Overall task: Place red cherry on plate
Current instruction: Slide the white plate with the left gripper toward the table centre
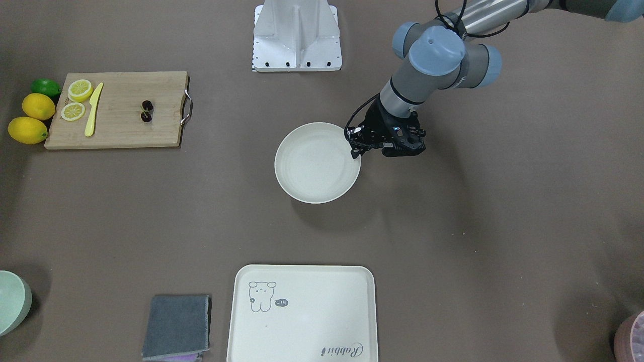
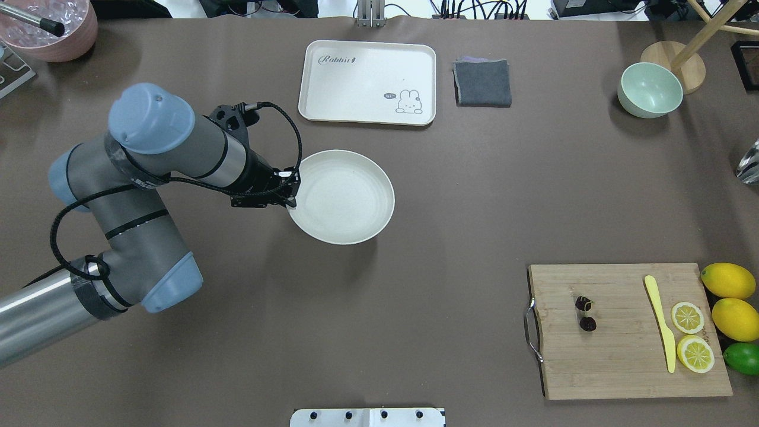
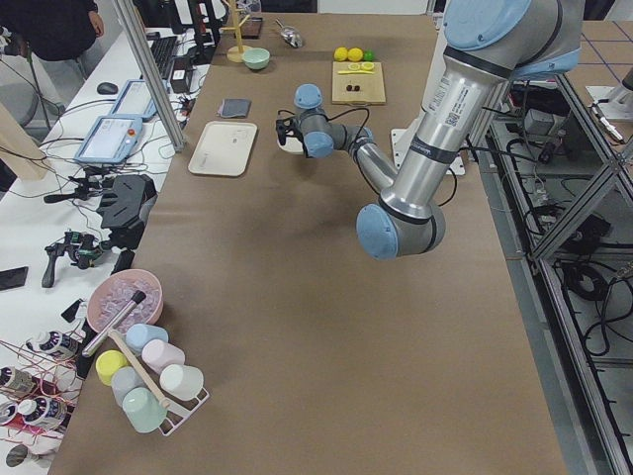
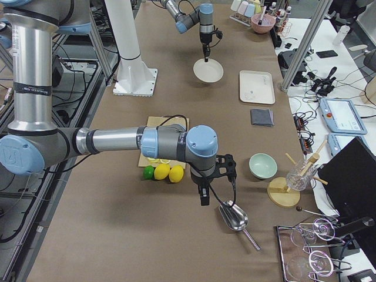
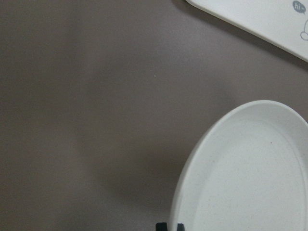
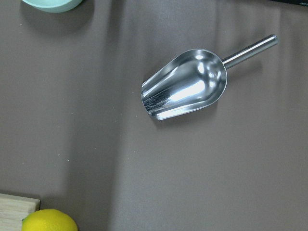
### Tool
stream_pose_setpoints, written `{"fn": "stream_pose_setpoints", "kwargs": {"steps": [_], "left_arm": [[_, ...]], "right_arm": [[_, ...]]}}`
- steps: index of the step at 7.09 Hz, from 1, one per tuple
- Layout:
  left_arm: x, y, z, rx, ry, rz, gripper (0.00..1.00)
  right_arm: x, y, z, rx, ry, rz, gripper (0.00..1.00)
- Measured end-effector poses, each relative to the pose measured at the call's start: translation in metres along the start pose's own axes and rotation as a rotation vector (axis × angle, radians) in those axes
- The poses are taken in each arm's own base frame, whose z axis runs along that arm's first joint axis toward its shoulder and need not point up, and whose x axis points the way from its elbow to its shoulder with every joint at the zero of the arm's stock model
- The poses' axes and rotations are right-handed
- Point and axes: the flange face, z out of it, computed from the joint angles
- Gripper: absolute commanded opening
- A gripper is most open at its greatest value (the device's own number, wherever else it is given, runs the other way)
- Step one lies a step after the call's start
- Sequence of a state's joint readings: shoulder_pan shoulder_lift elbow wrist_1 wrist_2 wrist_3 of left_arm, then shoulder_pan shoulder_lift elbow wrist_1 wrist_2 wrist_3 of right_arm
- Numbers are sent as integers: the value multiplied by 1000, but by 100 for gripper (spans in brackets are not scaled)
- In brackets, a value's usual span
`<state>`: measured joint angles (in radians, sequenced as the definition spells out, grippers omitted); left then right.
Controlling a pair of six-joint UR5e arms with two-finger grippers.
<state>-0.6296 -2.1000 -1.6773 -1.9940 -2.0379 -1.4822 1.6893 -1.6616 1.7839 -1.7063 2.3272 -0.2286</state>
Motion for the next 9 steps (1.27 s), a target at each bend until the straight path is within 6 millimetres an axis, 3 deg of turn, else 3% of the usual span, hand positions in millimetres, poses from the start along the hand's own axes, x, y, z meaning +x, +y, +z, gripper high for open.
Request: {"fn": "stream_pose_setpoints", "kwargs": {"steps": [4,5,6,7,9], "left_arm": [[-7,9,41,24,4,19,0],[-9,12,50,39,16,30,12],[-10,13,54,45,23,36,66],[-10,14,55,47,26,40,97],[-9,15,54,48,33,47,98]], "right_arm": [[4,4,-2,5,0,12,100],[5,8,-2,6,0,15,100],[5,12,-2,6,0,17,100],[5,16,-2,6,0,19,100],[6,18,-3,8,0,23,100]]}}
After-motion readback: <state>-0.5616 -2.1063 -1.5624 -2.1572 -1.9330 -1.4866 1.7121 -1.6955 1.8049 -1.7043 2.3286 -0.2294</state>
